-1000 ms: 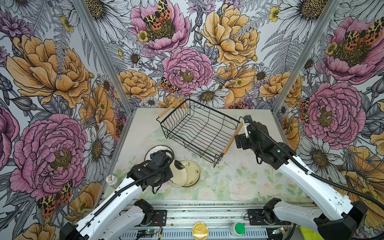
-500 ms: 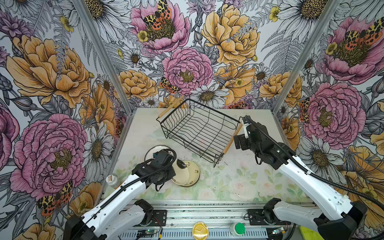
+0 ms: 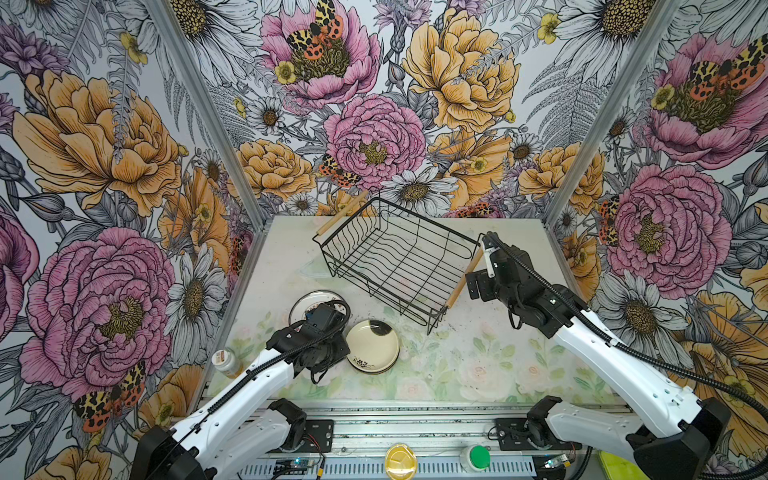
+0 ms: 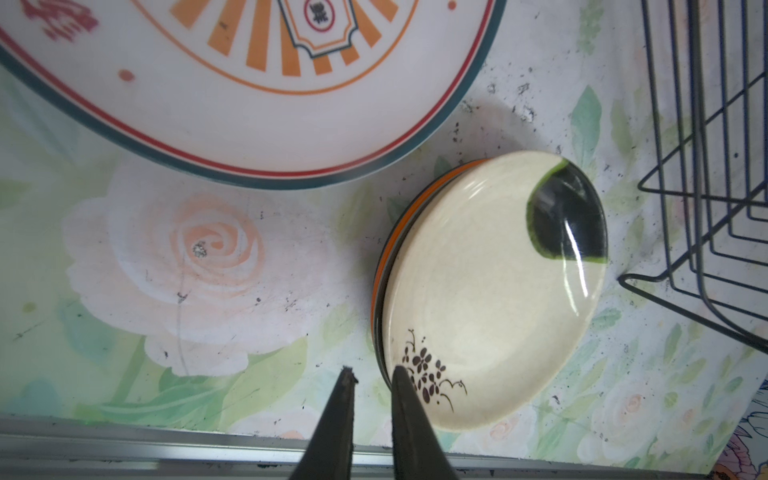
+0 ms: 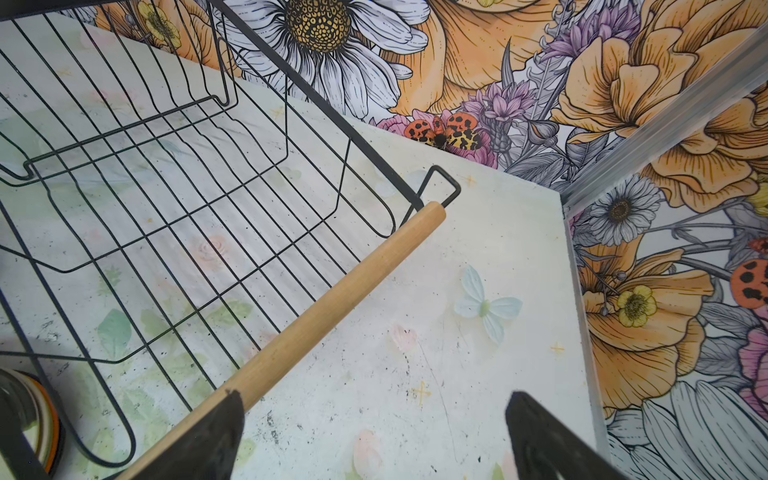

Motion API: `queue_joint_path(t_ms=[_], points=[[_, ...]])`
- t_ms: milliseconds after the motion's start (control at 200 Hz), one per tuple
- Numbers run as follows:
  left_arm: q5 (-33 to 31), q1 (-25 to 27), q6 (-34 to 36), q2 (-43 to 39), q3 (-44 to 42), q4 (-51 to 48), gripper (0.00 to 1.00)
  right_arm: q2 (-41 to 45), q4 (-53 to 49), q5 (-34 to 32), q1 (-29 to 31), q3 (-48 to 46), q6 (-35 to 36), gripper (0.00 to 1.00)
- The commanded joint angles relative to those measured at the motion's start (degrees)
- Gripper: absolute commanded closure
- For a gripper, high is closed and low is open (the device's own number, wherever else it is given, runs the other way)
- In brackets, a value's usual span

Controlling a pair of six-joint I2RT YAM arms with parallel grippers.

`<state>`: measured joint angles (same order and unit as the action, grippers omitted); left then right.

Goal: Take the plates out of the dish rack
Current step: 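Open the left gripper and raise it off the stacked plates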

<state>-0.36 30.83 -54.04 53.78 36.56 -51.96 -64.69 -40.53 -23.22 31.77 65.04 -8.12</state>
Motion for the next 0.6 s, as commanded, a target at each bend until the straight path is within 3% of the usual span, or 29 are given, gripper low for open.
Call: queue_joint_path(t_ms=[0,295,591], points=[[0.9,-0.7,0.5,0.2,-0.5,1.7,0.8,-0.2,0.1,0.6,-0.5,-0.5,-0.5,0.01],[-3.0,-0.7,1.0,0.2,0.5,1.7,0.64,2.3,0.1,1.3,-0.5,-2.6,-3.4,0.01],[-9.0,-3.5,6.9,-4.8,3.7,4.9,0.45,9.3,0.2,0.1,-1.3,-8.6,-9.3,0.01]])
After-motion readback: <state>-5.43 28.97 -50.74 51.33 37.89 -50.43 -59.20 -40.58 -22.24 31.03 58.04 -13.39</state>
